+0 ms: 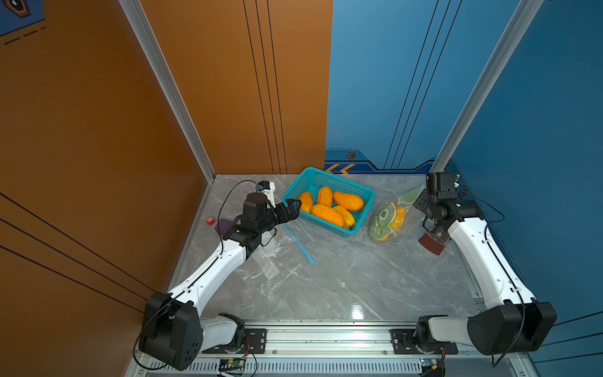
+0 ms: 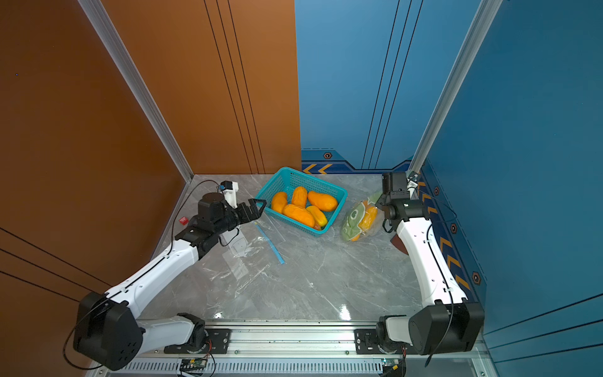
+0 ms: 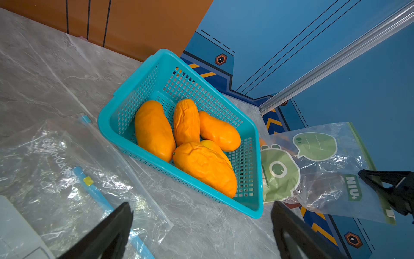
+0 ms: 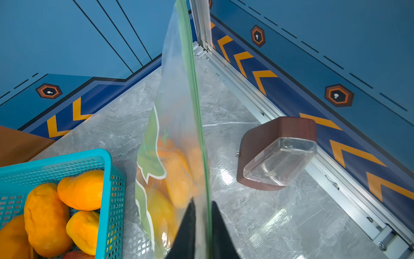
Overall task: Place the mango in a zip-top bag and seal the zipper
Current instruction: Place the zipper food storage bag at the center of the board.
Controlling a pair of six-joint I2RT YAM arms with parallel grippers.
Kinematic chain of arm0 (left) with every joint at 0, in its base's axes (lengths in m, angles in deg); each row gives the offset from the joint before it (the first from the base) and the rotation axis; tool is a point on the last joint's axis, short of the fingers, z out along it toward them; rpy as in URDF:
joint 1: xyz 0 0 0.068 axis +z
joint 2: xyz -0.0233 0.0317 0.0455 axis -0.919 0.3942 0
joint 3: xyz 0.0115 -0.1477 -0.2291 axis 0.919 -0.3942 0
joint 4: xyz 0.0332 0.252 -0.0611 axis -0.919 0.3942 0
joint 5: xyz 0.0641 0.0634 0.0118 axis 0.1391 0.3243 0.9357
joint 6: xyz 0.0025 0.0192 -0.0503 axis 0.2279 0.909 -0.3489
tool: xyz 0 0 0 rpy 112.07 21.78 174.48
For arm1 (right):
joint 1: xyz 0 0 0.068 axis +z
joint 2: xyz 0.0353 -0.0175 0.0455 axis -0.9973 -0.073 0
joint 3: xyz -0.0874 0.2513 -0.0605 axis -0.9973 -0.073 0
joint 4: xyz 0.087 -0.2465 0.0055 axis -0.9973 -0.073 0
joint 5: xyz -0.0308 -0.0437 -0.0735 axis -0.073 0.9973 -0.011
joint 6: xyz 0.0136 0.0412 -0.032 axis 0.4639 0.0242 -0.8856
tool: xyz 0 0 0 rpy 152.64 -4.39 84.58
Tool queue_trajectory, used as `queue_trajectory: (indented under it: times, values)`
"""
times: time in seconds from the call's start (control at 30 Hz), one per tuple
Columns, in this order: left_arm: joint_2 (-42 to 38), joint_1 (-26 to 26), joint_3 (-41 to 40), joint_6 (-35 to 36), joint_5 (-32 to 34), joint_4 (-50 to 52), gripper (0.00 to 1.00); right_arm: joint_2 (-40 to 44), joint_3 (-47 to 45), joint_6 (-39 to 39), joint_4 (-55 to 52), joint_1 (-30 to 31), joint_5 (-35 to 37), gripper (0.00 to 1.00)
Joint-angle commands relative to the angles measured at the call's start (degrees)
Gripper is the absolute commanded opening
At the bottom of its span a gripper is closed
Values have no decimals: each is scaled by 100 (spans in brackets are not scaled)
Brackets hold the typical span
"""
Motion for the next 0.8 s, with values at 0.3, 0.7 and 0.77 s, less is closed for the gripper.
queue_trajectory:
  times: [0.3,0.7,0.77]
  values:
    - [-520,260,-484,-200,90,-67,98,565,150,-651,-791,-316,361,63]
    - [-856,801,-787,-733,393,963,98,645,733,-1087,-1144,583,27,63]
    - [-886,953,-916,-838,460,1081,98,485,863,-1134,-1141,1152,127,63]
